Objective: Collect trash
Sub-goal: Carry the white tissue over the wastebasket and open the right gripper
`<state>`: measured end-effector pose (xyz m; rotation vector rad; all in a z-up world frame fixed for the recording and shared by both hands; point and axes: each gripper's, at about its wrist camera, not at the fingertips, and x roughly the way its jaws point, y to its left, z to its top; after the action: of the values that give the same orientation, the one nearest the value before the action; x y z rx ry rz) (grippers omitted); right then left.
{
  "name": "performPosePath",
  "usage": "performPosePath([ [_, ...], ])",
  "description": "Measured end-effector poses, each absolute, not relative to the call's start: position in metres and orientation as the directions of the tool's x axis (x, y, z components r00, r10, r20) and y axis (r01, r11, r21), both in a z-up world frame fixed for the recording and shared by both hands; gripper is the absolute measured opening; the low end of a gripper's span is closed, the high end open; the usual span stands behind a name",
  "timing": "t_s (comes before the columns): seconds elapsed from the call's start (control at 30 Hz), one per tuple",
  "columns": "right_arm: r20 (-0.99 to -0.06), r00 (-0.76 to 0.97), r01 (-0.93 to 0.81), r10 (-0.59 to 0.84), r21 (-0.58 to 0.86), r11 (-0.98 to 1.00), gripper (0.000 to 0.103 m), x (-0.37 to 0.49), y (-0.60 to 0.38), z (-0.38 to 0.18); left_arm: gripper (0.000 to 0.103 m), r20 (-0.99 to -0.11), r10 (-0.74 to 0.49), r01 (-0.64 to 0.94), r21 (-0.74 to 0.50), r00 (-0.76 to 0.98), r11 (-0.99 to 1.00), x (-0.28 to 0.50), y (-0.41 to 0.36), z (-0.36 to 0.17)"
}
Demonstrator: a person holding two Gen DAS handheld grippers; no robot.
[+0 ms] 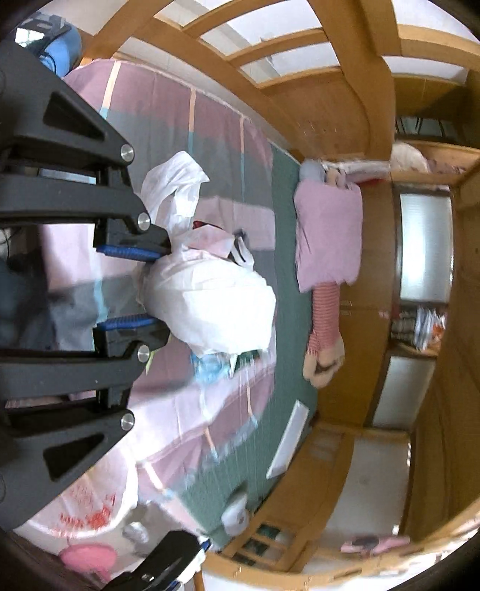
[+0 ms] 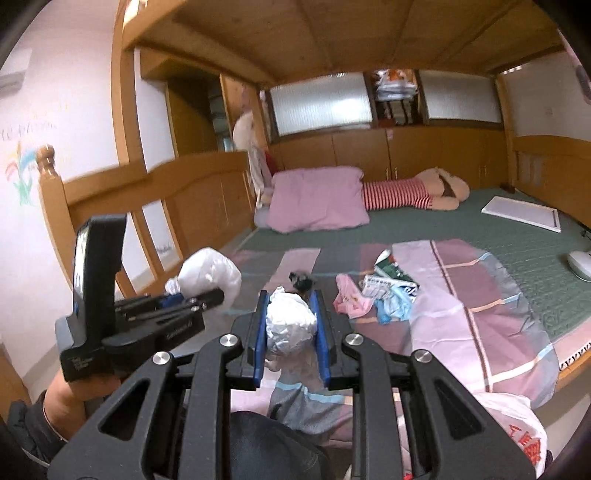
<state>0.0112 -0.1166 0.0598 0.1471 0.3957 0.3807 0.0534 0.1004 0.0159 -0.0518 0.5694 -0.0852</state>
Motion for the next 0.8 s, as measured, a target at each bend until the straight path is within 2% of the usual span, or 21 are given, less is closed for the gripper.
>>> performPosePath([
  [0.17,-0.326,0.883,-0.259,0.339,0.265,0.929,0.023,-0.018,-0.16,0.066,0.025,-0.516,-0.175,0.156,-0.08,0.839,0.985,0.025,0.069,0.035],
  [0.33,-0.492,0.861,-0.043,0.131,0.185,0.982,0.023,-0.022,-0.198,0.021,0.025,-0.55,-0.269,0.271,-0.08,0.791,0.959,0.021,0.028,0.024],
  [0.5,-0.689,0.723,0.115,0.056,0.2,0.973,0.025,-0.008,-0.24,-0.041,0.025,-0.617,-0.353,0.369,-0.107,0.704,0.923,0.03,-0.005,0.0],
  [0.57,-0.728,0.683,0.148,0.051,0.207,0.967,0.033,-0.007,-0.248,-0.056,0.025,-0.634,-0.361,0.388,-0.102,0.684,0.916,0.033,-0.016,-0.007],
  [0.63,-0.741,0.67,0.177,0.035,0.206,0.962,0.055,-0.007,-0.253,-0.063,0.025,-0.642,-0.369,0.403,-0.101,0.672,0.91,0.036,-0.022,-0.011],
  [0.7,-0.723,0.691,0.194,0.006,0.194,0.962,0.068,-0.01,-0.255,-0.06,0.025,-0.648,-0.377,0.42,-0.096,0.662,0.903,0.034,-0.029,-0.013],
  [0.8,-0.687,0.726,0.201,-0.03,0.17,0.965,0.072,-0.017,-0.255,-0.052,0.025,-0.652,-0.392,0.448,-0.089,0.649,0.89,0.032,-0.039,-0.014],
])
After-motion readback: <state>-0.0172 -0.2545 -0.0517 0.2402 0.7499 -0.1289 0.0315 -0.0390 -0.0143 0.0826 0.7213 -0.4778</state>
